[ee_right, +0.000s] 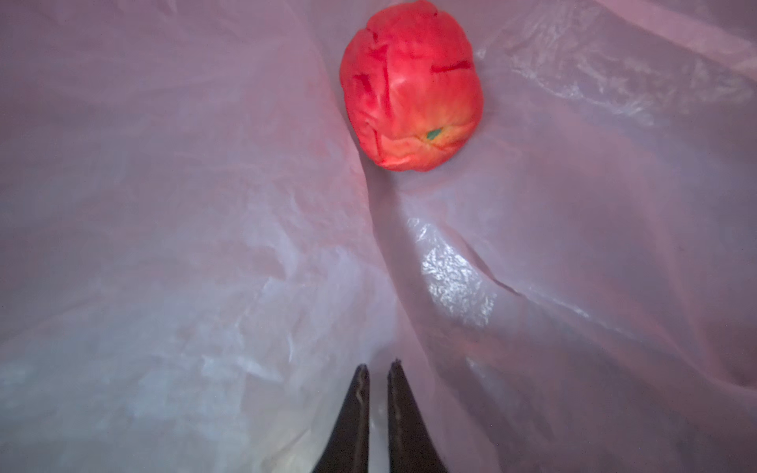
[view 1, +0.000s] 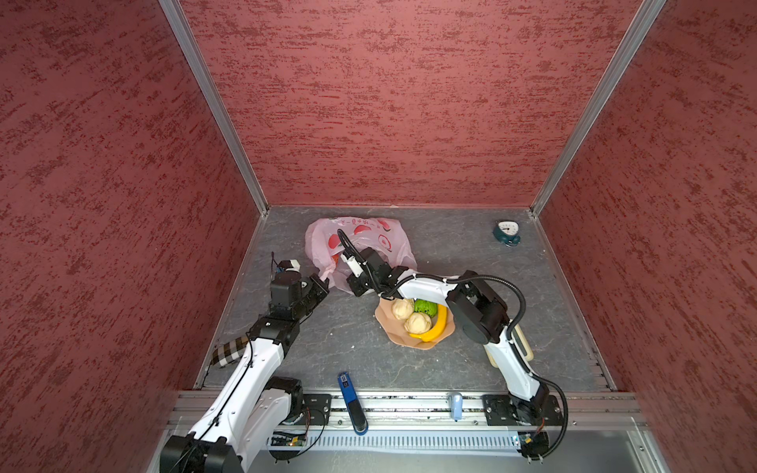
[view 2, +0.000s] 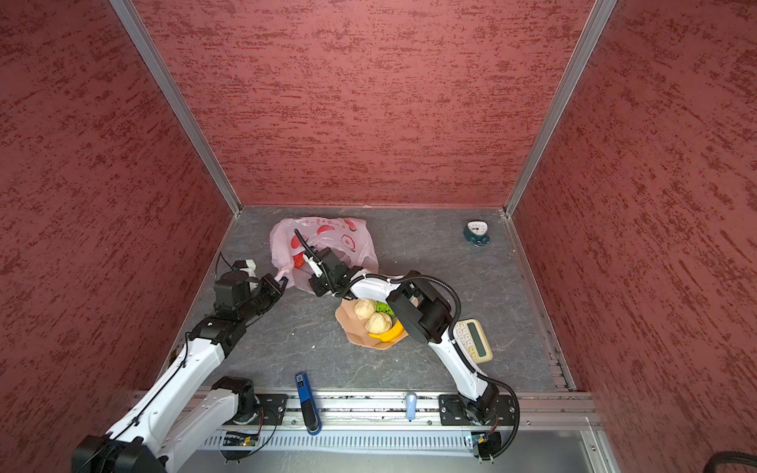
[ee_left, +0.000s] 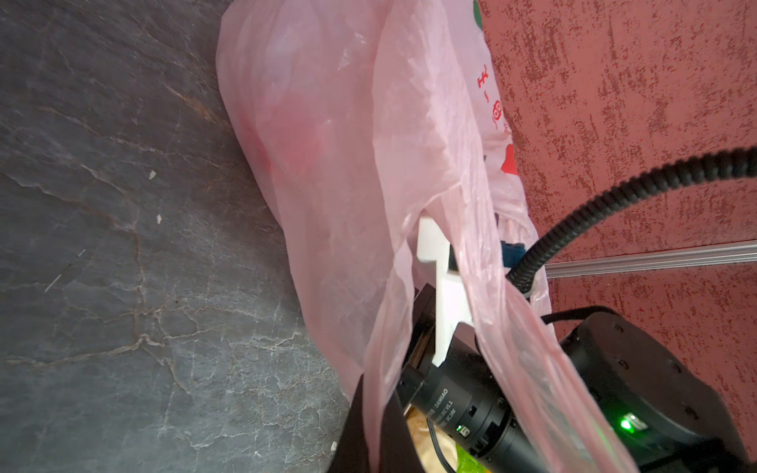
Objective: Take the fake fruits out of the plastic bag
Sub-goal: 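Release the bag edge and reach the right gripper into the bag toward the red apple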
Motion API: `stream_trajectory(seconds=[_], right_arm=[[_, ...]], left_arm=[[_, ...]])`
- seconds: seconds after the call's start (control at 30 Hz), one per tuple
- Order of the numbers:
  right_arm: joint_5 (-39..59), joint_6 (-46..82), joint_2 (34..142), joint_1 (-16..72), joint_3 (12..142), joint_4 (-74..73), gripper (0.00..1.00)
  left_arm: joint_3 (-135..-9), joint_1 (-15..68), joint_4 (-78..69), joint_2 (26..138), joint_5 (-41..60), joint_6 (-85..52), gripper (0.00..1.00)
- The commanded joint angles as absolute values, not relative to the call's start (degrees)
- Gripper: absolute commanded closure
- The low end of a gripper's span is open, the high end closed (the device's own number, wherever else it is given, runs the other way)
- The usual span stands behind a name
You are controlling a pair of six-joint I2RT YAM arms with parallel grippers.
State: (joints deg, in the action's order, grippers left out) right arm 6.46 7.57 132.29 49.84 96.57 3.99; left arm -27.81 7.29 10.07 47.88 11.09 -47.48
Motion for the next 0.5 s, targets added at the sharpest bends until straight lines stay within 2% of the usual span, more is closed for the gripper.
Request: stream_trajectory(seconds=[0.0,0.3,0.47], right_arm=[[4.6,8.0,133.6,50.2,99.6,4.0,0.85],[6.6,10.2,137.8,50.2,105.6,1.5,0.78],[9.1,11.2,138.7,50.3,105.7,-2.6,0.71]], left_arm=[[-25.1,7.0,12.0,45.7,12.1,-45.7,0.93],[-20.1,6.3,15.3,40.3,12.9,-45.7,0.93],[-19.6,5.5,16.9,38.8,13.8,-45.1,0.93]])
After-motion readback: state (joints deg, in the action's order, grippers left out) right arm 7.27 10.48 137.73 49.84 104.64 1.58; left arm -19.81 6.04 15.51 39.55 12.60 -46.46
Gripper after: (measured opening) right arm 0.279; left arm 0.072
